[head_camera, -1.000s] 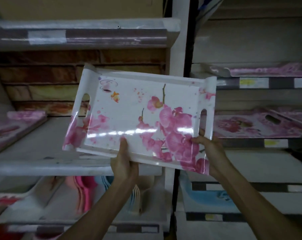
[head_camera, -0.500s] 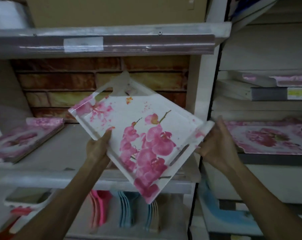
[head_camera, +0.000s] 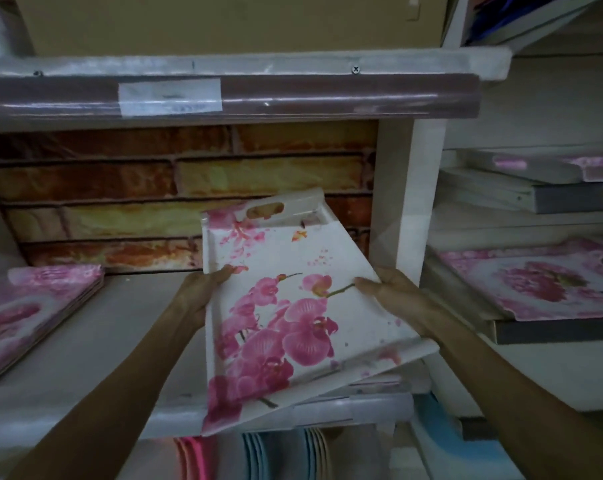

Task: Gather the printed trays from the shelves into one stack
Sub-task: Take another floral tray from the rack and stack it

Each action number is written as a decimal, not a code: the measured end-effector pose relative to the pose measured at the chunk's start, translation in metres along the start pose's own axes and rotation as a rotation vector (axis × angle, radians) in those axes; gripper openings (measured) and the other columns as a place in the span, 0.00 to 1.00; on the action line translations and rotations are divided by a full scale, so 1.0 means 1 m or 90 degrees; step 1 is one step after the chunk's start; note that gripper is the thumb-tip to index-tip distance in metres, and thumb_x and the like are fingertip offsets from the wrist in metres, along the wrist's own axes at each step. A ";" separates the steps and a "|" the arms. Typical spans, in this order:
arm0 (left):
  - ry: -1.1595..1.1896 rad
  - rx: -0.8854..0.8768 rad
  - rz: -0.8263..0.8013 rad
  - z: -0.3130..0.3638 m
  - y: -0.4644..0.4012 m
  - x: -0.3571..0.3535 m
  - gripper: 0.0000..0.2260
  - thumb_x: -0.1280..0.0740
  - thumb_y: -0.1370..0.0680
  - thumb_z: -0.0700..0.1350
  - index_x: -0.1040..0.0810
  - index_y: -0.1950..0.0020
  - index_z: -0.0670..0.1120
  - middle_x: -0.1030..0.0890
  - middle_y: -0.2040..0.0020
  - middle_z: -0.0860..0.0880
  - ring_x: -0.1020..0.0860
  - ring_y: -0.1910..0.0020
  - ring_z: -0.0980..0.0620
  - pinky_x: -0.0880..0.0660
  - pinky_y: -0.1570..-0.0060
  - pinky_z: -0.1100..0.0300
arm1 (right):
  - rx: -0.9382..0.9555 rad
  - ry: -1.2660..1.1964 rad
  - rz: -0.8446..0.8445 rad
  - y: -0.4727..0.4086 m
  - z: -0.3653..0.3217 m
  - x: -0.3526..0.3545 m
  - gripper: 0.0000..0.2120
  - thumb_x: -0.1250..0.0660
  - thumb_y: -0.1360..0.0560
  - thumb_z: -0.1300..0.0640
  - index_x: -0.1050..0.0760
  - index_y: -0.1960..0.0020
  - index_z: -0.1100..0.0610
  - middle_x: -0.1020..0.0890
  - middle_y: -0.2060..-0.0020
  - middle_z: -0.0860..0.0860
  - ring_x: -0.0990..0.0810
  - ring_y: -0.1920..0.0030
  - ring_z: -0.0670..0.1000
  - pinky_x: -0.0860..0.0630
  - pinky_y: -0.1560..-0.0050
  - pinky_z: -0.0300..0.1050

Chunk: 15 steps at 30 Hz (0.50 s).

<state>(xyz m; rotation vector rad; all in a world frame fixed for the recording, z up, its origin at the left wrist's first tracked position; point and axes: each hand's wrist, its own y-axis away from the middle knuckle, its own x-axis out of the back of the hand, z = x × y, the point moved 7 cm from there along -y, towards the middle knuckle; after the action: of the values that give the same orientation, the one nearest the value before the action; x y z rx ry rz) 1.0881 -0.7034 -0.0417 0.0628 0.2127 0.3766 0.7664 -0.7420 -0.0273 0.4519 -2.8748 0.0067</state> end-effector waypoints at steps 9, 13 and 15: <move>-0.215 -0.094 -0.021 -0.019 -0.028 -0.016 0.18 0.32 0.24 0.37 0.25 0.34 0.45 0.18 0.44 0.44 0.19 0.53 0.48 0.22 0.55 0.55 | 0.007 0.025 0.196 -0.019 0.035 0.004 0.12 0.36 0.21 0.61 0.24 0.38 0.62 0.19 0.47 0.54 0.20 0.56 0.48 0.24 0.58 0.39; -0.242 -0.068 -0.034 -0.043 -0.040 -0.021 0.24 0.36 0.26 0.31 0.27 0.30 0.45 0.20 0.39 0.43 0.20 0.46 0.43 0.24 0.52 0.55 | -0.037 0.139 0.210 -0.025 0.063 0.003 0.17 0.38 0.21 0.56 0.25 0.35 0.61 0.19 0.40 0.58 0.21 0.43 0.58 0.24 0.44 0.46; -0.253 -0.062 -0.028 -0.051 -0.044 -0.022 0.25 0.37 0.26 0.30 0.27 0.30 0.45 0.20 0.39 0.43 0.21 0.46 0.43 0.24 0.52 0.55 | -0.051 0.183 0.208 -0.027 0.072 0.002 0.17 0.39 0.20 0.55 0.26 0.34 0.60 0.20 0.39 0.58 0.21 0.41 0.58 0.25 0.42 0.45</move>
<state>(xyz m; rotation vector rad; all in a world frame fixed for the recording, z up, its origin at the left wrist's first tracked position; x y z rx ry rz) 1.0729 -0.7508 -0.0920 0.0366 -0.1966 0.3225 0.7565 -0.7708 -0.0978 -0.0366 -2.6182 0.0104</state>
